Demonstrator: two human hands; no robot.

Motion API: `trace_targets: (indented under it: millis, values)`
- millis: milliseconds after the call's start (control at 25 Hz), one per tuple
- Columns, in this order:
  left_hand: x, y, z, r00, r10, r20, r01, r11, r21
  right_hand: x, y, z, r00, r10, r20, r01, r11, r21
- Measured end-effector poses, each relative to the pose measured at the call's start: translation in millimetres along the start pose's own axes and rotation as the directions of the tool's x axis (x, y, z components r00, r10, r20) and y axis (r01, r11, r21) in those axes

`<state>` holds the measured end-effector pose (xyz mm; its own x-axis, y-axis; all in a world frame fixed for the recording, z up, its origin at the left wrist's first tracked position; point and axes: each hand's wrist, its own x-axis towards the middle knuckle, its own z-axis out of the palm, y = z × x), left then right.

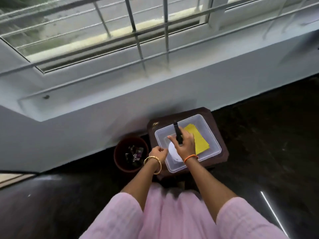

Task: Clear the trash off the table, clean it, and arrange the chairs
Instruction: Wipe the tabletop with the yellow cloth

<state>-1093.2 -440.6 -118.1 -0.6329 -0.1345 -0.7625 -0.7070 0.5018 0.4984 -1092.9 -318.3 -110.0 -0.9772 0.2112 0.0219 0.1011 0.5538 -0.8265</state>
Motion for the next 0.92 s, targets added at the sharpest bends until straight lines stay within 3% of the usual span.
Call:
trace_targets:
  millis: [120, 240, 360, 440, 520, 600, 720, 920]
  values:
    - [6.0, 0.5, 6.4, 0.998, -0.059, -0.012, 0.058, 0.998, -0.02, -4.9, 18.5, 11.2, 0.996, -0.083, 0.029, 0.084, 0.995, -0.057]
    - [9.8, -4.5, 13.0, 0.995, -0.097, -0.009, 0.096, 0.994, -0.052, -9.9, 27.1, 15.9, 0.997, -0.071, 0.036, 0.074, 0.994, -0.083]
    - [9.8, -0.9, 19.2, 0.992, -0.125, -0.01, 0.124, 0.989, -0.076, -7.4, 39.4, 7.3, 0.983, 0.019, 0.181, 0.0, 0.995, -0.104]
    - [8.6, 6.3, 23.6, 0.992, -0.129, -0.007, 0.128, 0.99, -0.064, -8.9, 50.7, -3.1, 0.933, 0.141, 0.33, -0.091, 0.982, -0.164]
    - [3.7, 16.2, 28.0, 0.987, -0.148, 0.062, 0.152, 0.986, -0.069, -8.9, 63.0, -13.0, 0.896, 0.223, 0.383, -0.14, 0.963, -0.232]
    - [-6.3, 25.5, 34.7, 0.955, -0.205, 0.216, 0.222, 0.973, -0.058, -5.1, 71.5, -22.0, 0.9, 0.252, 0.356, -0.165, 0.953, -0.255]
    - [-17.4, 29.3, 51.1, 0.886, -0.251, 0.39, 0.278, 0.961, -0.013, 9.3, 82.4, -35.0, 0.895, 0.378, 0.235, -0.315, 0.911, -0.268]
    - [-28.6, 28.6, 98.3, 0.91, -0.199, 0.363, 0.297, 0.924, -0.239, 32.9, 100.4, -45.9, 0.853, 0.502, 0.141, -0.459, 0.851, -0.255]
